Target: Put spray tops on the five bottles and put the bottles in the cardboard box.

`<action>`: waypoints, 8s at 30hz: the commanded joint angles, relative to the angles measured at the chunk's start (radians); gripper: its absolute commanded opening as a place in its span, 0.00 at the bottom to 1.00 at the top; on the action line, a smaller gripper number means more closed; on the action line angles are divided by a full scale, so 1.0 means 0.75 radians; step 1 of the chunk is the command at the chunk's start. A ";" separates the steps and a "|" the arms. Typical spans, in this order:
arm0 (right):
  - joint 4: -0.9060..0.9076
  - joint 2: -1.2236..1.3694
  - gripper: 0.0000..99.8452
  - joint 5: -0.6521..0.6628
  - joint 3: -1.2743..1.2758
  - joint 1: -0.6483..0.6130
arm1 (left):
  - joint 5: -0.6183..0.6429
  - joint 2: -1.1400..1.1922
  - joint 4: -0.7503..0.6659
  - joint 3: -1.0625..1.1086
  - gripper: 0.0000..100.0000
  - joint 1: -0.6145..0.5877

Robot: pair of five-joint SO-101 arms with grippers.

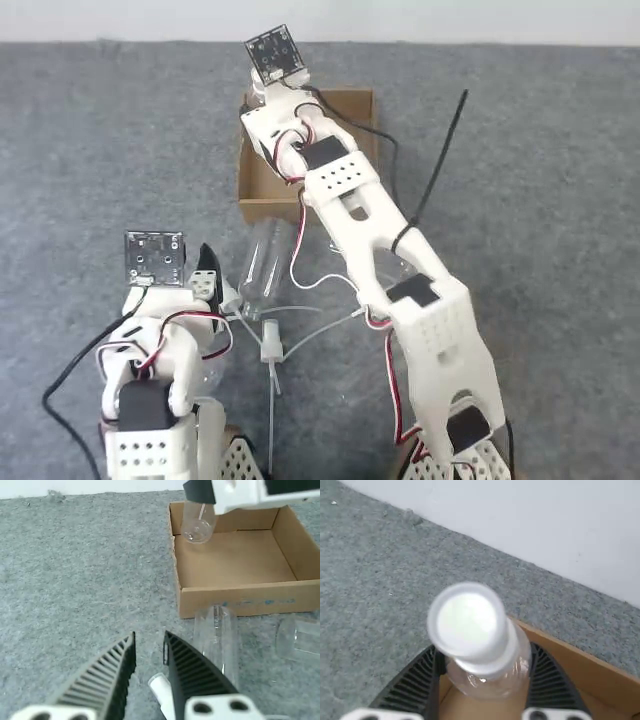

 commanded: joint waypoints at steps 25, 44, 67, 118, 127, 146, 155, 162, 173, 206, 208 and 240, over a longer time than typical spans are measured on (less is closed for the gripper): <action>-0.030 0.480 0.11 -0.004 -0.604 0.030 | 0.014 -0.018 -0.035 -0.024 0.09 -0.004; -0.036 0.555 0.24 -0.002 -0.694 0.024 | 0.008 -0.018 -0.016 -0.028 0.09 -0.004; -0.142 0.555 0.24 0.004 -0.696 0.015 | 0.008 -0.018 -0.016 -0.028 0.09 -0.004; 1.533 0.517 0.24 0.008 -1.457 0.028 | 0.014 -0.018 -0.023 -0.021 0.09 -0.004; 1.715 0.402 0.24 0.008 -1.457 0.024 | 0.014 -0.018 -0.023 -0.019 0.09 -0.004; 1.717 -0.283 0.24 0.160 -0.618 -0.042 | 0.014 -0.018 -0.025 -0.005 0.09 -0.004; 1.715 -0.674 0.24 0.160 -0.203 -0.038 | 0.014 -0.018 -0.025 -0.005 0.09 -0.004; 1.715 -0.895 0.24 0.149 0.098 -0.038 | 0.012 -0.018 -0.025 -0.005 0.09 -0.004; 1.711 -1.255 0.24 0.147 0.642 -0.038 | 0.012 -0.018 -0.025 -0.005 0.09 -0.004; 1.564 -1.486 0.24 -0.775 1.538 -0.111 | 0.010 -0.018 -0.025 -0.001 0.09 -0.004; 1.523 -1.490 0.24 -0.806 1.581 -0.154 | 0.010 -0.018 -0.025 -0.001 0.09 -0.004; 0.889 -1.497 0.24 -0.880 2.097 -0.173 | 0.006 -0.018 -0.025 0.001 0.09 -0.004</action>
